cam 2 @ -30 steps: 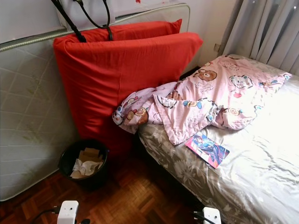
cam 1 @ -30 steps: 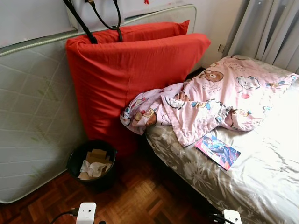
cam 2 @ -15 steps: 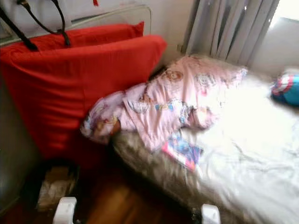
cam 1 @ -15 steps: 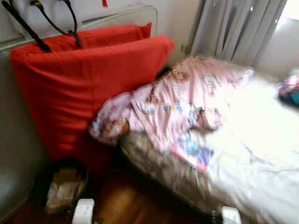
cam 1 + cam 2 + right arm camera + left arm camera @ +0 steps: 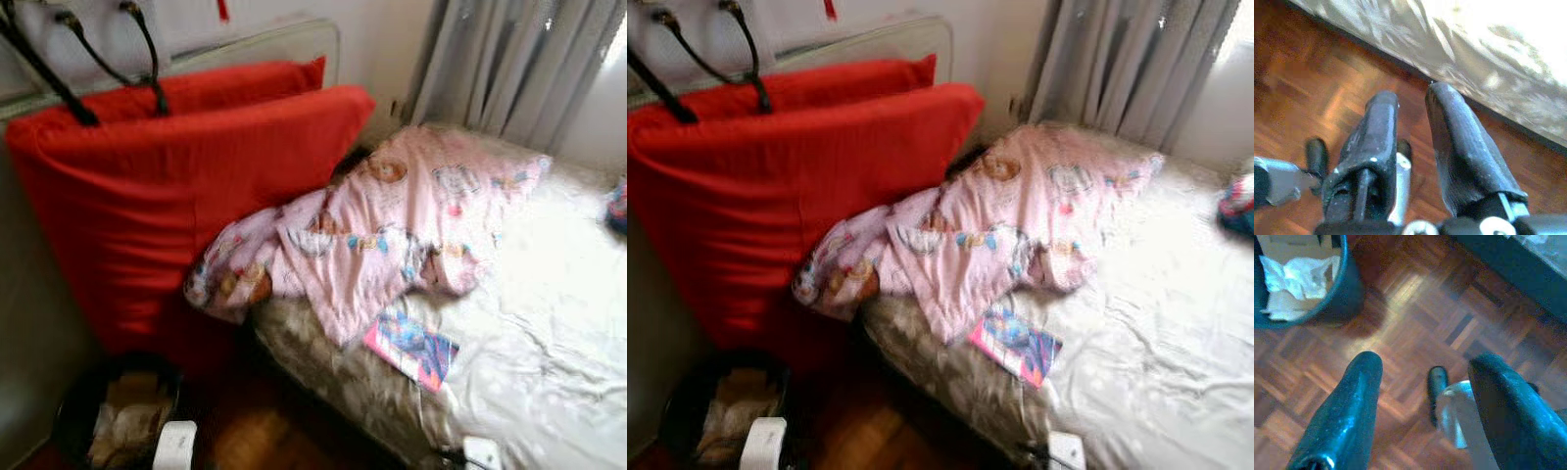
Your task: Clean up the room
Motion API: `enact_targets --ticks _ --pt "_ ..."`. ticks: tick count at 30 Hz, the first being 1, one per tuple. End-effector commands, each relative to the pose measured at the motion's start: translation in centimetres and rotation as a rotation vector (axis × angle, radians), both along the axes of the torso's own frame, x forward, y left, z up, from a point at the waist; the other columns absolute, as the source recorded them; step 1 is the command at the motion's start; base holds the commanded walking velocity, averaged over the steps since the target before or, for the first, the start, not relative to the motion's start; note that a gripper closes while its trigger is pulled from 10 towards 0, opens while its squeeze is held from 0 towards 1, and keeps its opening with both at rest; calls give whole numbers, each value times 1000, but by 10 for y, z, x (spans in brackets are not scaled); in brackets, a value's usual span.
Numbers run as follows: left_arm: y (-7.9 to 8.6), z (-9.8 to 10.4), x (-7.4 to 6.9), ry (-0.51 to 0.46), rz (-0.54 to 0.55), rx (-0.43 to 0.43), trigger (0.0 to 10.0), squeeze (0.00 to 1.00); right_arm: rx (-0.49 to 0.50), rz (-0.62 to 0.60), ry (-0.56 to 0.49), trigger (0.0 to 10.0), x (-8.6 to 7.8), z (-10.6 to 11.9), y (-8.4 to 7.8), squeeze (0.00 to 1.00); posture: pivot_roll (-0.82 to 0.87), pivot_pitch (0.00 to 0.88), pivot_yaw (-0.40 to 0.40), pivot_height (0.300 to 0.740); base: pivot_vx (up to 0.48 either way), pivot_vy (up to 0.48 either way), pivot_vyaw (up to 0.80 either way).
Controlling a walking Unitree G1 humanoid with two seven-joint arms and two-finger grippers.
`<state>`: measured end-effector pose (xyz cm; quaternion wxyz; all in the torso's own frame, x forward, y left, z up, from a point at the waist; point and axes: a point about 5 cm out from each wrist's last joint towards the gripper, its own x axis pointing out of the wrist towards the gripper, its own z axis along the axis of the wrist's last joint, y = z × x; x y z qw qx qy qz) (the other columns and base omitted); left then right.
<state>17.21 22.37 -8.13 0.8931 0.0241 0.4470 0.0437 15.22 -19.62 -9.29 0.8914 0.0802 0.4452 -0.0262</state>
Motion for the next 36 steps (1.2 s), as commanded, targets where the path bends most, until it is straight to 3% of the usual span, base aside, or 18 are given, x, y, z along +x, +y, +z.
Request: enact_targets --ticks 1,6,8,18,21,26,27,28,30,33,36 --pt "-7 1 5 -11 -6 -19 10000 0 -27 -15 20 10000 -8 -1 -11 0 35 0 -36 740 262 0 0" --pt "-7 1 5 -11 -7 -19 10000 0 -27 -14 20 10000 -8 -1 -11 0 36 0 -33 740 262 0 0" --pt "-3 2 6 -10 -30 -5 10000 0 -9 -24 19 10000 -8 -3 -3 0 44 0 -3 740 247 0 0" --pt "-5 5 12 -47 -29 -7 10000 0 -12 -31 2 10000 -6 -1 -4 0 39 0 -13 740 49 0 0" --pt "-2 21 35 -200 35 -41 10000 0 -19 -74 -57 10000 -3 2 -7 0 39 0 -22 740 0 0 0" --pt "1 37 56 -321 78 -56 10000 0 -11 -91 -119 10000 1 6 -8 0 39 0 -26 740 0 0 0" --pt "1 52 74 -412 91 -56 10000 0 -12 -113 -179 10000 4 9 -9 0 38 0 -29 740 0 0 0" --pt "1 52 74 -412 91 -56 10000 0 -12 -113 -179 10000 4 9 -9 0 38 0 -29 740 0 0 0" --pt "1 65 89 -484 97 -53 10000 0 -28 -133 -235 10000 7 13 -11 0 35 0 -29 740 0 0 0" --pt "0 76 100 -558 99 -65 10000 0 -22 -154 -301 10000 9 18 -12 0 35 0 -27 740 0 0 0" --pt "1 80 103 -584 93 -67 10000 0 -18 -151 -333 10000 11 20 -12 0 38 0 -28 740 0 0 0"
